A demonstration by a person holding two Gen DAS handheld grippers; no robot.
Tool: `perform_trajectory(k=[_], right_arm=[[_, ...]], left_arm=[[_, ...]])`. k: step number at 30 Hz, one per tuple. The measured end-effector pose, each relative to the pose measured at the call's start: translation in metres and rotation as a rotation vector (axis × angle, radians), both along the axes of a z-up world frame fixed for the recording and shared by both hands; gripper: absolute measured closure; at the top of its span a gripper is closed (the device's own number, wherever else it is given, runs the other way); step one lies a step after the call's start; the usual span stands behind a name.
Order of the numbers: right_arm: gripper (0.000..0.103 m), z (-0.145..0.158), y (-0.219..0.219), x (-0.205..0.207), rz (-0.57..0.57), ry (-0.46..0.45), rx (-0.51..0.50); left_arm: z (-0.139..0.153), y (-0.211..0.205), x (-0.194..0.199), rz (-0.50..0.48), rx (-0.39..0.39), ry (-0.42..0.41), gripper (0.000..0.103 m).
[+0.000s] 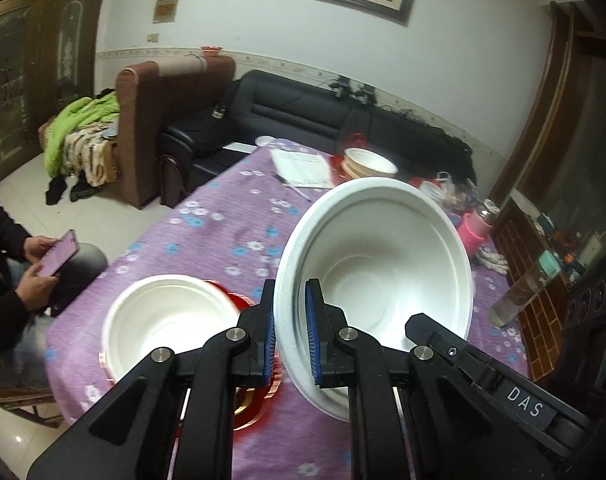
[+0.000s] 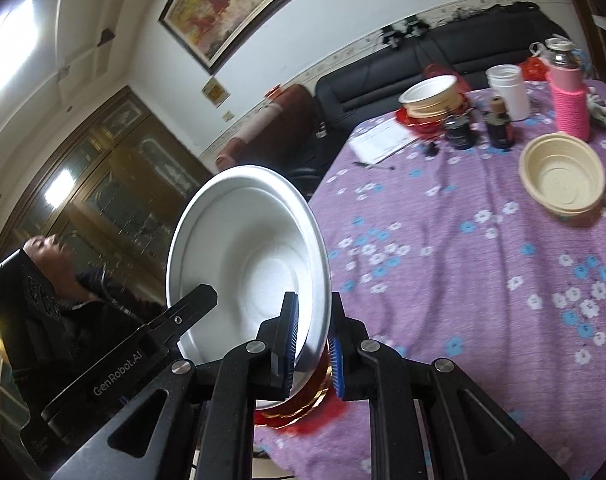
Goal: Organize plates and bowls
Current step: 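Carry the white bowl with both grippers toward the red plate stack, then lower the white bowl with both grippers into the stacked white bowls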
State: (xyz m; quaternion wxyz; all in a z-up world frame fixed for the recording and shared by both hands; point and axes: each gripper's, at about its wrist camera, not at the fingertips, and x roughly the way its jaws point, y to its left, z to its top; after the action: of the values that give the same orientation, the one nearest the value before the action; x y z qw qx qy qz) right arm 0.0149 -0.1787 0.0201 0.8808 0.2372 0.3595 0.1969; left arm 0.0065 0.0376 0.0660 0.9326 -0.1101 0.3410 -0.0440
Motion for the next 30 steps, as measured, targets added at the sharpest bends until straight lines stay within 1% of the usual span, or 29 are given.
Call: perform_trajectory(k=[4, 9, 13, 16, 21, 23, 30], right_arm=[[0.089, -0.002, 0.033, 0.002, 0.056, 0.011, -0.022], [0.089, -0.015, 0.071, 0.007, 0.120, 0.042, -0.051], [0.089, -0.032, 0.094, 0.016, 0.154, 0.081, -0.077], [0.089, -0.050, 0.111, 0.025, 0.177, 0.129, -0.097], [0.089, -0.071, 0.131, 0.033, 0.199, 0.167, -0.140], [0.089, -0.078, 0.139, 0.035, 0.205, 0.176, -0.161], [0.089, -0.097, 0.152, 0.043, 0.207, 0.211, -0.187]], left_arm=[[-0.006, 0.026, -0.005, 0.041, 0.011, 0.008, 0.092], [-0.022, 0.056, -0.003, 0.084, 0.001, 0.051, 0.092], [-0.040, 0.069, 0.002, 0.102, 0.002, 0.096, 0.092], [-0.057, 0.078, 0.004, 0.118, 0.002, 0.137, 0.092], [-0.085, 0.095, 0.009, 0.147, -0.019, 0.209, 0.092], [-0.090, 0.097, 0.011, 0.152, -0.018, 0.223, 0.092], [-0.110, 0.104, 0.019, 0.150, -0.039, 0.270, 0.092]])
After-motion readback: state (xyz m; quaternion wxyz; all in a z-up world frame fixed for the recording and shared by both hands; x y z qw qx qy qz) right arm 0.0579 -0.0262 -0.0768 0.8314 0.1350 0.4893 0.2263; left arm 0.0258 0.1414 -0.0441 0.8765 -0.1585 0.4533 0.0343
